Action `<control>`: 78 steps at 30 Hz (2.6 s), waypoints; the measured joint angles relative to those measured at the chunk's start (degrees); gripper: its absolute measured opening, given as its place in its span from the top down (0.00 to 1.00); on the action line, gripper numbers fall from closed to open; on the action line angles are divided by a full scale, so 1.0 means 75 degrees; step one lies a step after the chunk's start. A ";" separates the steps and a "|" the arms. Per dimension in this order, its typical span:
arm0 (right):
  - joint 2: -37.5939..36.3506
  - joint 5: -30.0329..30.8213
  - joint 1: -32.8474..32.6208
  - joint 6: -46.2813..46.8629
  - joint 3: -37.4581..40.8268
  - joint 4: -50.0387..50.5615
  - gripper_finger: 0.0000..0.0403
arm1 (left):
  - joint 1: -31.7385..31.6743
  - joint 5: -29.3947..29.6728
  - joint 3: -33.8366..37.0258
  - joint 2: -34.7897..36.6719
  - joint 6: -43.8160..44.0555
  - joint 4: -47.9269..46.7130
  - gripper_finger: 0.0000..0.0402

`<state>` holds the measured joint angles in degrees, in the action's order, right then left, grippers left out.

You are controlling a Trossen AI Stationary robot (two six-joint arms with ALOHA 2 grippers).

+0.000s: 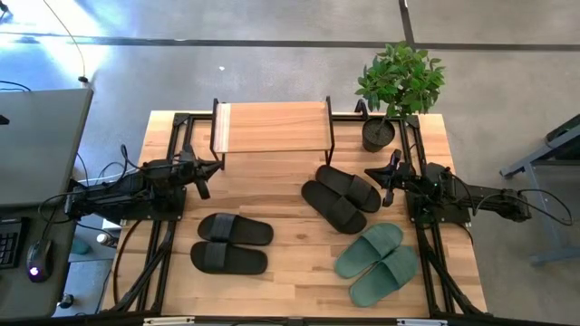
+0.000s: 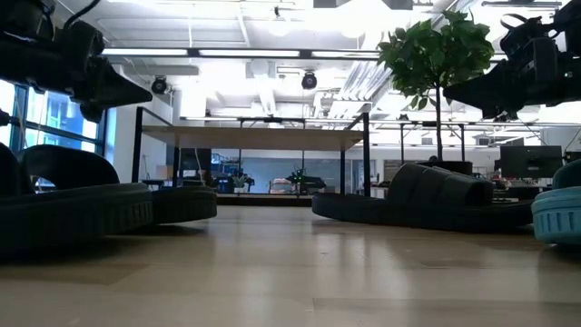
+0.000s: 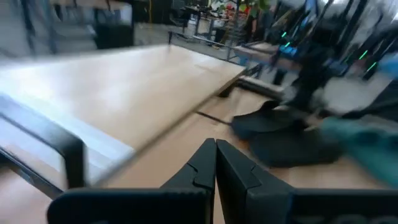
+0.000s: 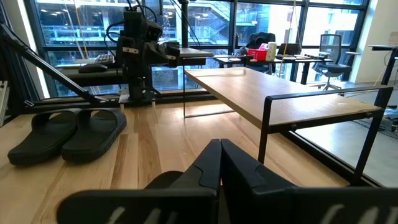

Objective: Pick and place slides into the shelf
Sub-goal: Put the bottom black slide on the shelf

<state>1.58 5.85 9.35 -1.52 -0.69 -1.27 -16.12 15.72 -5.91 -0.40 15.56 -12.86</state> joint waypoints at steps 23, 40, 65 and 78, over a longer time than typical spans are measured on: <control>-0.0003 -0.0001 0.0000 0.1279 0.0000 -0.0005 1.00 | 0.0000 -0.1807 -0.0011 -0.0425 0.7122 0.7341 1.00; -0.0006 -0.0003 0.0000 0.2224 0.0000 -0.0002 1.00 | 0.0000 -0.5300 -0.5419 -0.4353 0.4935 0.6124 1.00; -0.0006 -0.0003 0.0000 0.2203 0.0000 -0.0002 1.00 | 0.4322 -0.0812 -1.1618 -0.9602 0.8561 -0.9092 1.00; -0.0009 -0.0004 0.0000 0.2224 0.0000 -0.0002 1.00 | 0.5630 -0.2586 -1.1544 -1.2370 1.1164 -1.0276 1.00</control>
<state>1.52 5.82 9.34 15.16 -0.69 -1.28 26.11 -3.67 -92.49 -93.18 99.29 -89.93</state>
